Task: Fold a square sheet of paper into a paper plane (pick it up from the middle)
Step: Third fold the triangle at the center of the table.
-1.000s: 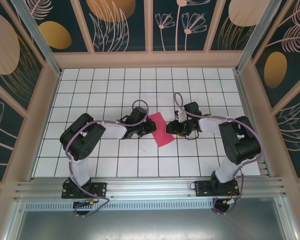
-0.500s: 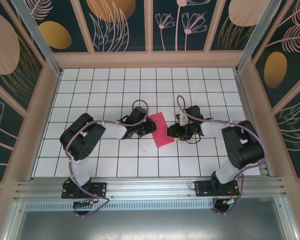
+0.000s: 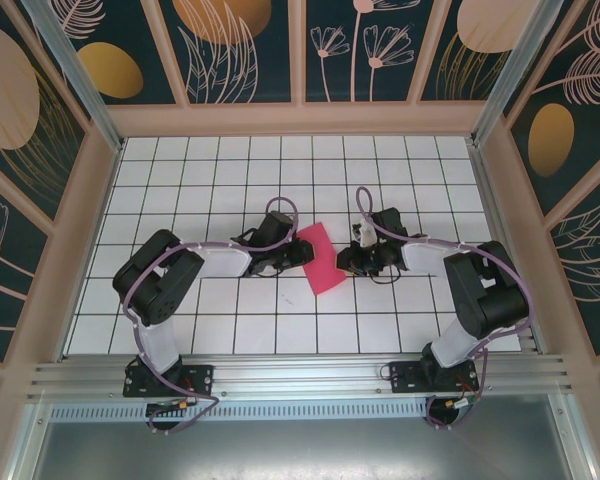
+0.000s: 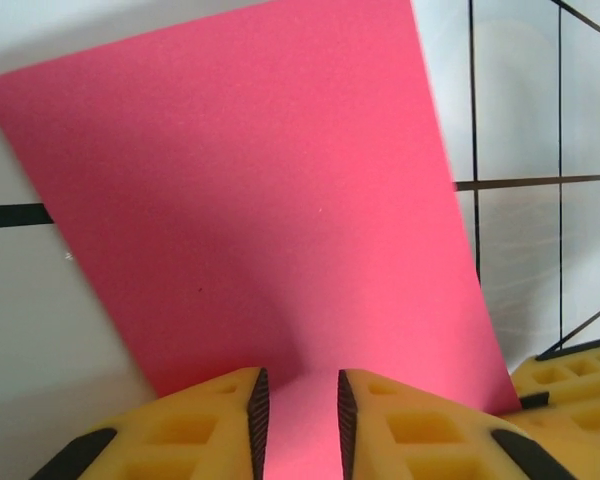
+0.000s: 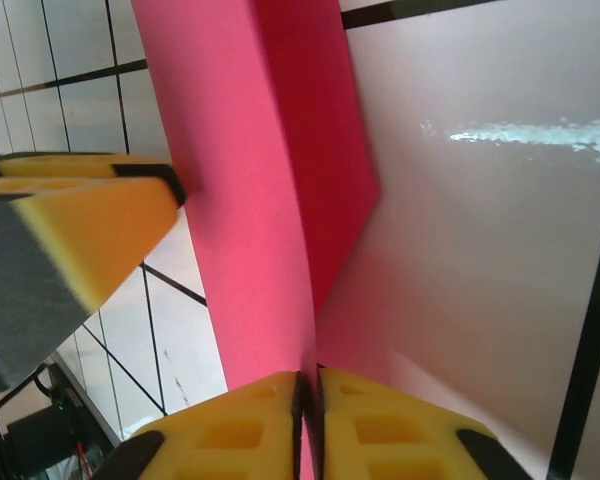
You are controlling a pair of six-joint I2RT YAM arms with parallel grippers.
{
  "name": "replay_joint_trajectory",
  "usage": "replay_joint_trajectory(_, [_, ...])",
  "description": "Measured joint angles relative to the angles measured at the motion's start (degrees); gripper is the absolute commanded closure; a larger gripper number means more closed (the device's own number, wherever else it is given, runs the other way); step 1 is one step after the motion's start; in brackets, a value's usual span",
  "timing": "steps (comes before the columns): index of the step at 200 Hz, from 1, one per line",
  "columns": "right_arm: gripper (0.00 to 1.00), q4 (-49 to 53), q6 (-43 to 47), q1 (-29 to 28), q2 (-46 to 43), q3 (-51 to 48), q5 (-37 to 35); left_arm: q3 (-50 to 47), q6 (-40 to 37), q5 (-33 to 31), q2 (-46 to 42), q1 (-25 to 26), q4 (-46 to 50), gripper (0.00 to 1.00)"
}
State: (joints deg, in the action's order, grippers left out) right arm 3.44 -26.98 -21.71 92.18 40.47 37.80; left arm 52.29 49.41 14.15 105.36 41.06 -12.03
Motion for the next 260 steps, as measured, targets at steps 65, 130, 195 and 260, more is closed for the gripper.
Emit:
replay_joint_trajectory(65, [0.95, -2.43, -5.03, 0.0, -0.44, -0.94, -0.22, 1.9, -10.34, -14.56, -8.96, 12.31, 10.71, 0.58])
replay_joint_trajectory(130, [0.94, -5.11, -9.99, -0.02, -2.51, -4.22, -0.31, 8.07, -16.65, -25.51, -3.89, 22.99, 14.51, 0.48])
replay_joint_trajectory(195, [0.93, -5.46, -10.93, -0.02, -2.54, -4.26, -0.44, 12.22, -20.76, -31.82, 1.75, 26.62, 18.93, 0.45])
replay_joint_trajectory(260, [0.93, -5.9, -11.13, 0.07, -2.51, -4.24, -0.72, 14.99, -22.88, -34.71, 4.85, 26.56, 20.06, 0.48])
